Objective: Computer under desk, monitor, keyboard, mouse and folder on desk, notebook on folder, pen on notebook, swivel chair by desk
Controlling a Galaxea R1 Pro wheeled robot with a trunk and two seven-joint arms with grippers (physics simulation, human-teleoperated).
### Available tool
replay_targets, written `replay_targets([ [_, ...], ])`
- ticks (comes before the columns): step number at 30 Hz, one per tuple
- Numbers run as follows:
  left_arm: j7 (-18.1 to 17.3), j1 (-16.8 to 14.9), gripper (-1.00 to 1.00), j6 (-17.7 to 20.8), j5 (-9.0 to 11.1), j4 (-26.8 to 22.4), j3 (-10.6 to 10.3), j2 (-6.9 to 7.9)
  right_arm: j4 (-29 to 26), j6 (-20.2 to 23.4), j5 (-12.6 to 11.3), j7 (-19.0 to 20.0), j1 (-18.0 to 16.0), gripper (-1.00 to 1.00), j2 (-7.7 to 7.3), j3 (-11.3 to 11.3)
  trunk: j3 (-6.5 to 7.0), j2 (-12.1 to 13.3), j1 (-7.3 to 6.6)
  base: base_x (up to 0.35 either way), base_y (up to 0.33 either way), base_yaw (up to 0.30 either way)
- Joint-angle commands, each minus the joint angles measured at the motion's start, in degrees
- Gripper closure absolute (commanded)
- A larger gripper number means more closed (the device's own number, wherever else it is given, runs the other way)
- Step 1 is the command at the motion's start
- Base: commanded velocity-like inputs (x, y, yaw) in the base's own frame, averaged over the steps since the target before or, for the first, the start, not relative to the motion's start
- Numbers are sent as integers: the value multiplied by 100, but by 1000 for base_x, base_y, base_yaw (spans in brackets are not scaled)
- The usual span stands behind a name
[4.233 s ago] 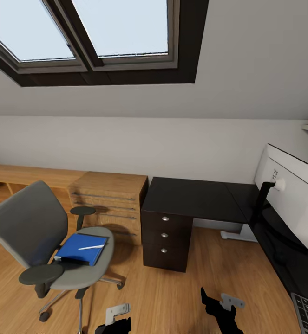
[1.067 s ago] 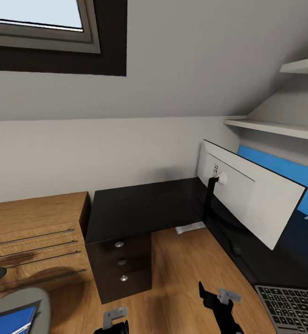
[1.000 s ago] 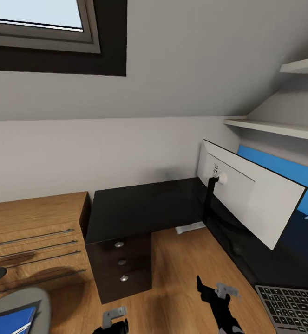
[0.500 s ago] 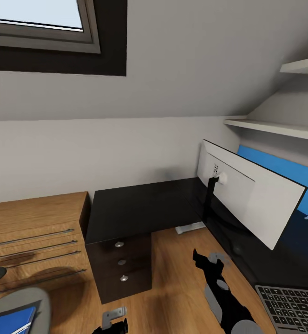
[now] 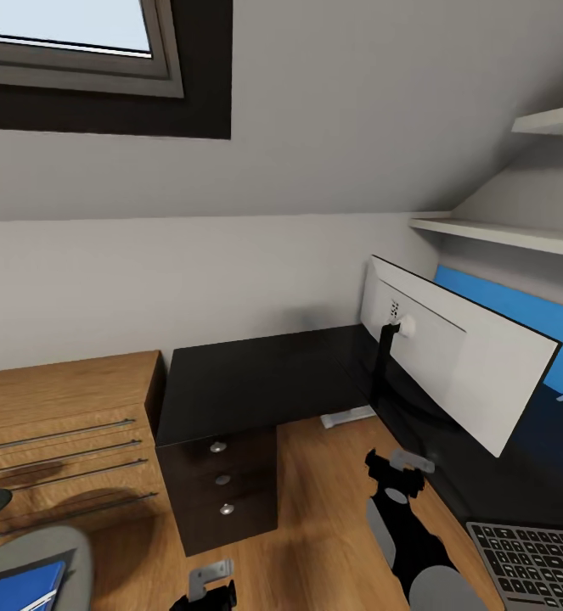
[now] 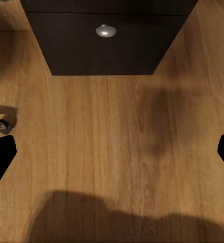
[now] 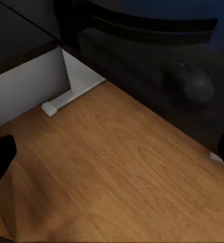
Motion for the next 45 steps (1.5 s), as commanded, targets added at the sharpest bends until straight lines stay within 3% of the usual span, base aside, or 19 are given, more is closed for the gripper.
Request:
replay_targets([
  [1, 45, -6, -100, -25, 59, -5, -42, 7, 62, -364, -26, -15, -8, -100, 8, -20, -7, -5, 1, 0, 0, 0],
  [4, 48, -6, -100, -96, 62, -11, -44, 6, 130, -926, -25, -35, -3, -100, 15, -21, -7, -5, 1, 0, 0, 0],
  [12, 39, -6, -100, -289, 67, -15, -45, 4, 139, -1206, -10, -46, 11, -100, 9, -21, -7, -5, 1, 0, 0, 0],
  [39, 32, -6, -100, -331, 67, -84, -37, 5, 166, -1206, 104, 35, 21, -100, -28, -13, -7, -5, 1, 0, 0, 0],
  [45, 28, -6, -100, -331, 67, -120, -36, 5, 176, -1117, 121, 70, 21, -100, -194, -12, -7, -5, 1, 0, 0, 0],
])
